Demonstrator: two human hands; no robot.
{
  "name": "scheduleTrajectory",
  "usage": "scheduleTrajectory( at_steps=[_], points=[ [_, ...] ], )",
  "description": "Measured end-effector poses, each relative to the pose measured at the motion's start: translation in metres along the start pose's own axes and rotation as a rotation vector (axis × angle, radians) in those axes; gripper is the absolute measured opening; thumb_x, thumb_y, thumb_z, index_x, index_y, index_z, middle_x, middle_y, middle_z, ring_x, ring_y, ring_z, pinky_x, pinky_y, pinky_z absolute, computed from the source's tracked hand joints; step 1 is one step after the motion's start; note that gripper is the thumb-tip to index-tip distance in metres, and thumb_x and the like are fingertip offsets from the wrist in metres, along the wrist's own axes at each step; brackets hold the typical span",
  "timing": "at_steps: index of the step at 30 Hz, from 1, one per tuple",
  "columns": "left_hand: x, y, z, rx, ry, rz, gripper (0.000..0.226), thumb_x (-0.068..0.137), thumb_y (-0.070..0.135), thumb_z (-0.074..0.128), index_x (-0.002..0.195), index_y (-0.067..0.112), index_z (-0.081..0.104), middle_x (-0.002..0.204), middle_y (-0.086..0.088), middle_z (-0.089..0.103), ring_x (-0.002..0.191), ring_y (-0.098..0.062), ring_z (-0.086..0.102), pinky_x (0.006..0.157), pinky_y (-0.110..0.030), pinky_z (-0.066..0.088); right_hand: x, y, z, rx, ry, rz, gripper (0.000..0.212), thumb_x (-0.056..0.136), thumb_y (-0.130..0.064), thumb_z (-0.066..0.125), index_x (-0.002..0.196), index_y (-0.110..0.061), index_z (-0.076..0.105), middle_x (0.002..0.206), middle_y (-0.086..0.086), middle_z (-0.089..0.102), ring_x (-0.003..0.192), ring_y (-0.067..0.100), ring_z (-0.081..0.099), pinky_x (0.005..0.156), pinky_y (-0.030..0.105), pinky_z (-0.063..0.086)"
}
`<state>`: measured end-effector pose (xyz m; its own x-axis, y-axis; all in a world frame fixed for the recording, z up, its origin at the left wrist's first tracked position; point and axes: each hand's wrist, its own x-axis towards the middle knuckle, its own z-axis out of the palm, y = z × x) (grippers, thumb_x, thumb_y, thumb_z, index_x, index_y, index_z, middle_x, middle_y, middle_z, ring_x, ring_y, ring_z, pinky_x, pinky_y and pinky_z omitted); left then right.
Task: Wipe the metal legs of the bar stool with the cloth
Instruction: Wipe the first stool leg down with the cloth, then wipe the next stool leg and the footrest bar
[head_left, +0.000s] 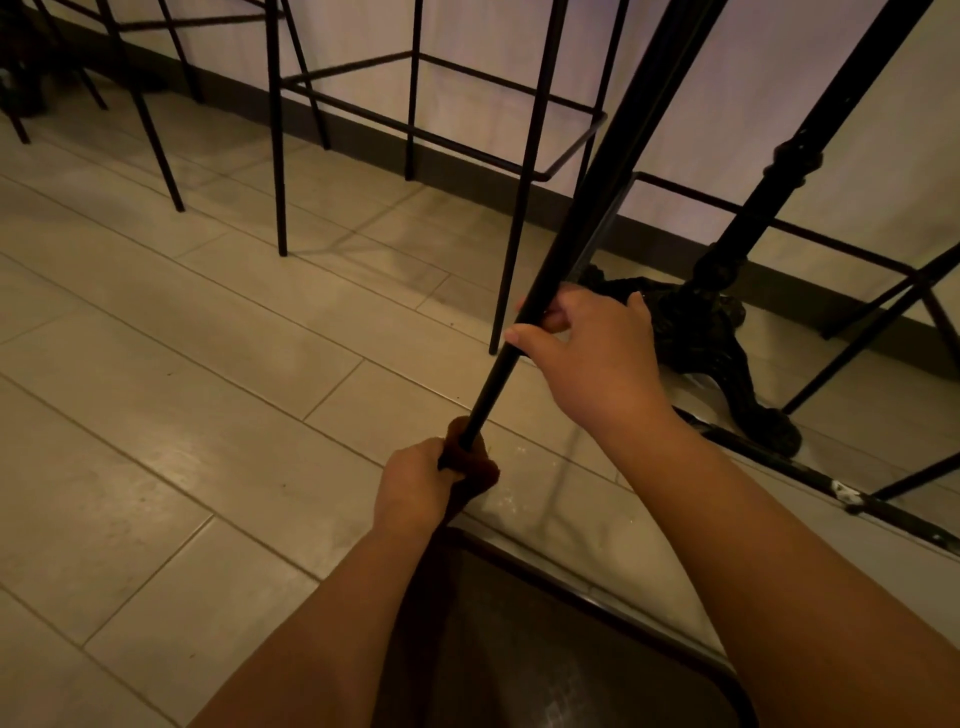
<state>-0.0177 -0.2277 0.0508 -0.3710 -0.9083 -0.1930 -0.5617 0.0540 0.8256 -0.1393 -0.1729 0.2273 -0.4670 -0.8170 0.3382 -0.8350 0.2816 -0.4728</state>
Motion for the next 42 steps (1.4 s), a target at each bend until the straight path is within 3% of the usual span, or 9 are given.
scheduleTrajectory(
  at_steps=[6,11,17,21,24,27,30,34,42],
  points=[
    [-0.006,-0.007,0.002,-0.022,0.002,0.057,0.021,0.089,0.021,0.06,0.108,0.021,0.068,0.093,0.002,0.071,0.083,-0.012,0.066,0.077,-0.027,0.055,-0.001,-0.001,-0.001,-0.001,0.004,0.009,0.024,0.088,-0.045,0.058,0.106,-0.029,0.064,0.085,-0.013,0.067,0.099,0.011,0.06,0.116,0.043,0.0],
    [-0.004,-0.004,0.004,-0.03,-0.006,0.021,0.023,0.088,0.023,0.061,0.11,0.02,0.067,0.092,0.002,0.068,0.08,-0.012,0.063,0.068,-0.02,0.049,-0.005,-0.003,0.007,-0.036,0.061,0.04,0.023,0.088,-0.045,0.058,0.104,-0.029,0.062,0.088,-0.012,0.066,0.105,0.013,0.057,0.116,0.043,0.001],
    [-0.002,0.0,0.003,-0.057,-0.038,0.012,0.021,0.086,0.017,0.063,0.107,0.019,0.066,0.077,0.006,0.061,0.067,-0.006,0.056,0.05,-0.006,0.04,-0.026,-0.011,0.028,-0.079,0.276,0.082,0.029,0.088,-0.036,0.061,0.114,-0.023,0.06,0.101,-0.007,0.066,0.118,0.017,0.048,0.115,0.042,0.01],
    [-0.003,-0.004,0.003,-0.036,-0.053,0.056,0.017,0.089,0.021,0.059,0.103,0.017,0.067,0.072,0.007,0.062,0.06,-0.002,0.055,0.045,-0.007,0.04,-0.042,-0.016,0.046,-0.136,0.523,0.141,0.036,0.08,-0.034,0.069,0.114,-0.025,0.059,0.104,-0.005,0.06,0.113,0.018,0.041,0.097,0.035,0.026],
    [-0.003,-0.006,0.002,-0.015,-0.07,0.068,0.014,0.091,0.019,0.054,0.097,0.016,0.067,0.069,0.006,0.063,0.056,-0.003,0.056,0.041,-0.006,0.038,-0.063,-0.019,0.067,0.106,0.653,0.143,0.022,0.083,-0.031,0.066,0.104,-0.028,0.06,0.094,-0.011,0.057,0.099,0.013,0.049,0.089,0.026,0.031],
    [-0.003,-0.007,-0.002,0.042,-0.079,0.116,0.015,0.093,0.028,0.051,0.091,0.023,0.066,0.067,0.01,0.063,0.055,-0.001,0.057,0.041,-0.007,0.036,-0.085,-0.02,0.1,0.485,0.481,0.298,0.01,0.087,-0.03,0.063,0.095,-0.033,0.057,0.092,-0.018,0.057,0.092,0.003,0.055,0.083,0.034,0.051],
    [-0.002,-0.008,-0.002,0.062,-0.08,0.136,0.012,0.093,0.033,0.05,0.088,0.03,0.062,0.065,0.015,0.058,0.057,0.003,0.056,0.043,-0.007,0.035,-0.087,-0.011,0.121,0.555,0.227,0.475,0.033,0.09,-0.038,0.06,0.121,-0.032,0.049,0.115,-0.019,0.054,0.107,-0.003,0.051,0.092,0.022,0.048],
    [-0.001,-0.012,-0.001,0.01,-0.094,0.135,0.013,0.089,0.029,0.054,0.096,0.024,0.064,0.076,0.009,0.066,0.066,-0.006,0.063,0.06,-0.024,0.055,-0.067,0.009,0.12,0.583,0.042,0.396,0.031,0.094,-0.036,0.053,0.125,-0.032,0.054,0.092,-0.033,0.054,0.087,-0.021,0.054,0.068,0.002,0.044],
    [0.0,-0.027,0.01,-0.103,-0.041,0.184,0.025,0.087,0.027,0.058,0.11,0.033,0.064,0.092,0.009,0.07,0.082,-0.006,0.066,0.076,-0.034,0.057,-0.054,0.033,0.109,0.418,-0.093,0.233,0.021,0.093,-0.04,0.053,0.112,-0.035,0.061,0.092,-0.023,0.06,0.082,-0.02,0.053,0.064,-0.004,0.039]
  ],
)
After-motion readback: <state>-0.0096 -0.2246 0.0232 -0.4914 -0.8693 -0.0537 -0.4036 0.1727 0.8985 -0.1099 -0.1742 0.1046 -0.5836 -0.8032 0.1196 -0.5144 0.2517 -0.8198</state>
